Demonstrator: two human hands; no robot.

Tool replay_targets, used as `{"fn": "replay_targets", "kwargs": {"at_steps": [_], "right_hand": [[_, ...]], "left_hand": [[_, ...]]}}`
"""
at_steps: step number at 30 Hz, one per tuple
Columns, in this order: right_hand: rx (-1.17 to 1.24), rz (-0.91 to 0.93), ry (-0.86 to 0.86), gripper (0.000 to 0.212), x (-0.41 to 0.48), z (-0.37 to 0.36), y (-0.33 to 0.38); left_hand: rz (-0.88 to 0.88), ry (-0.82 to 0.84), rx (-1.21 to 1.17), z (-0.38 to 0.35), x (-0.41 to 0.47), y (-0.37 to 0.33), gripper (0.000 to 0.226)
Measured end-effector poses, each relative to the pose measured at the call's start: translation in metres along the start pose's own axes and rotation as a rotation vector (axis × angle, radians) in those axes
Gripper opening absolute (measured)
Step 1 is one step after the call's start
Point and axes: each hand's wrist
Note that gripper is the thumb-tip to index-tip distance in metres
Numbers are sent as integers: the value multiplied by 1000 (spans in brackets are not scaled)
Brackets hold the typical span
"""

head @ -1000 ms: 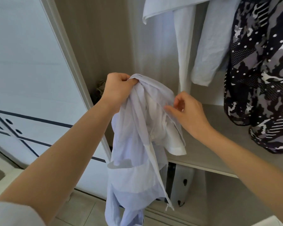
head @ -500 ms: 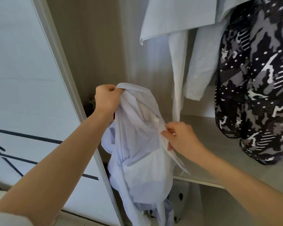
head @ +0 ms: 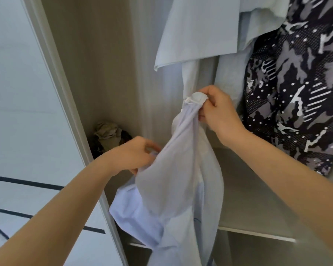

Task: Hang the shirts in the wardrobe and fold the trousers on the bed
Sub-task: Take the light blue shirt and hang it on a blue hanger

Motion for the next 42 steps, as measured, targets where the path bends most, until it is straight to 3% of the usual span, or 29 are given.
{"fn": "replay_targets", "kwargs": {"at_steps": [2,5,8,10,11,13,15,20,25,29,31,33,38,40,42], "right_hand": [[77,-51,12,27,4,-3,3],[228,-153,53,28,10,-5,9],[472,-257,87,27,12,-5,18],[581,-283,109,28,13,-5,22],[594,-284,113,29,14,-4,24],[564,-273,106,29,15,0,26],[535,-268,78,27,15,7,23],[426,-307,-3,24,14,44,4],[168,-230,136,25,13,76,-12],[-186,-60,335,22,10,82,-16],[-334,-14,409,32,9,81,-13],[-526,72,377,45,3,75,-8],[-726,717,68,29,-35,38,13],[-784,911,87,26,-45,22,10],[-842,1053,258,22,-51,6,-1]], "left_hand": [[-32,63,-67,4,-5,-3,18],[-71,-115,-191,13,4,-3,28],[-149,-238,-203,11,17,-5,62],[-174,-183,-202,4,24,-9,78],[-187,-118,-214,-2,27,-10,75],[-196,7,-223,-14,36,-12,40],[-204,27,-182,-19,40,-13,10],[-262,-133,-197,7,48,-14,8],[-297,-308,-361,43,45,-35,22],[-354,-377,-344,52,41,-66,32],[-364,-403,-345,53,38,-83,26],[-367,-422,-377,55,38,-98,20],[-349,-445,-377,55,46,-125,23],[-318,-453,-377,52,51,-131,23],[-290,-434,-373,48,55,-134,26]]}}
Point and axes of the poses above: each hand's wrist, its own x-axis towards the middle knuckle, its own z-axis out of the back of the hand, y = z × x, and after that the axes turned 5 degrees about z, right-handed
